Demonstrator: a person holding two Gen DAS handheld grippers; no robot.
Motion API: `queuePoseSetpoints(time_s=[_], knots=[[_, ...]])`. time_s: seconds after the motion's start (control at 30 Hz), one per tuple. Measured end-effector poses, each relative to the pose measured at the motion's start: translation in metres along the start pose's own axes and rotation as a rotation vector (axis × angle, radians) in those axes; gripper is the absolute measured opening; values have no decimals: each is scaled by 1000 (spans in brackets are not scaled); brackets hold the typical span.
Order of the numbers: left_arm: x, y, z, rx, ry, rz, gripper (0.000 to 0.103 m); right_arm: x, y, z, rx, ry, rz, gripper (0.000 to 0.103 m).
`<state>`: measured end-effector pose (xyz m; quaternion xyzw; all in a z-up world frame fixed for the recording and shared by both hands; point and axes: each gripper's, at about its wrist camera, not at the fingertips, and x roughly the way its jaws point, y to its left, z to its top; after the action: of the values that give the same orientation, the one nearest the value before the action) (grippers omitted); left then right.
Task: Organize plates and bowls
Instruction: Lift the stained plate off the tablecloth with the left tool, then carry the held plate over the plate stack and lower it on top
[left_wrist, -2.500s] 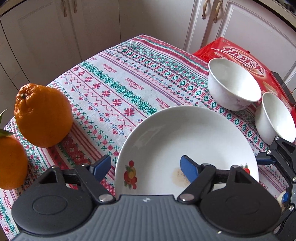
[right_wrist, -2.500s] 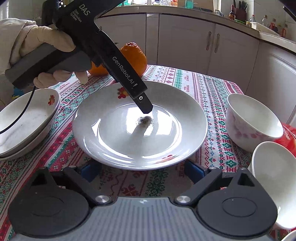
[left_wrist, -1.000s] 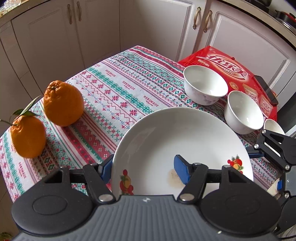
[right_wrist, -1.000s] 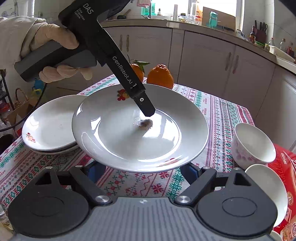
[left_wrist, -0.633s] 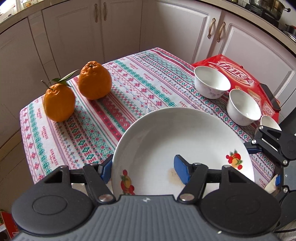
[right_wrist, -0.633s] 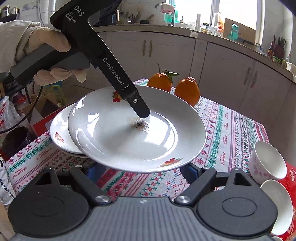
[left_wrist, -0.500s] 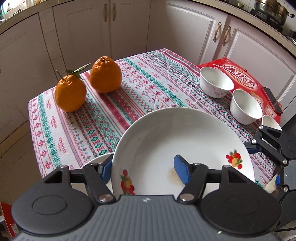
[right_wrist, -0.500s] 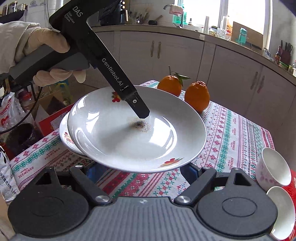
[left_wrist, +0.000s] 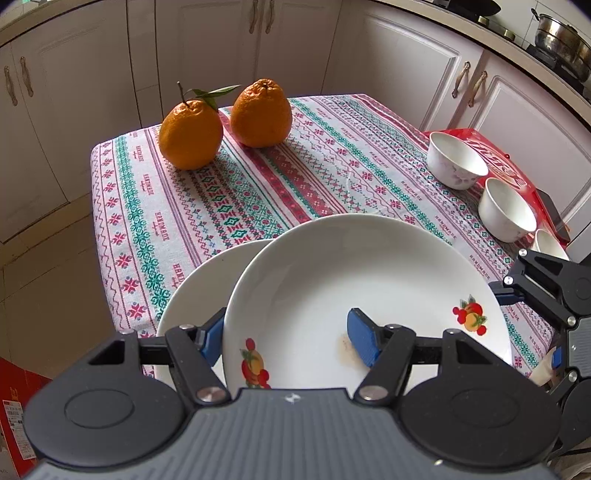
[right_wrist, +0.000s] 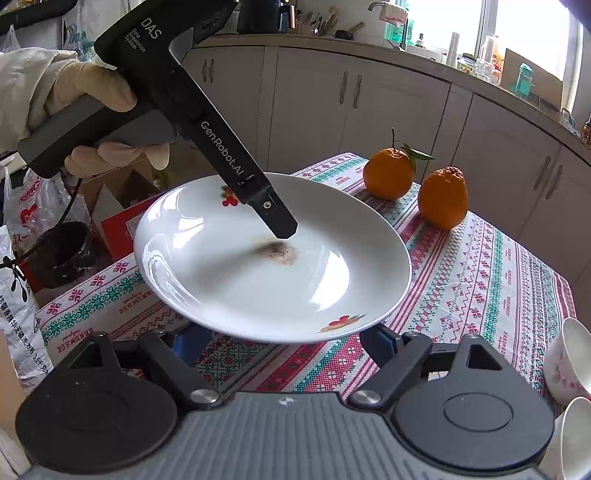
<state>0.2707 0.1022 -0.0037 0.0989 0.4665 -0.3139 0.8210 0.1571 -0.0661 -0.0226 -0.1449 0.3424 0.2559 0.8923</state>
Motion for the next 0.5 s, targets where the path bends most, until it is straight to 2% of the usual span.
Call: queuePoseSetpoints(time_s=[0.5], knots=[[15, 23, -13, -52, 6, -35, 66, 15, 5, 7, -18, 40, 5, 90]])
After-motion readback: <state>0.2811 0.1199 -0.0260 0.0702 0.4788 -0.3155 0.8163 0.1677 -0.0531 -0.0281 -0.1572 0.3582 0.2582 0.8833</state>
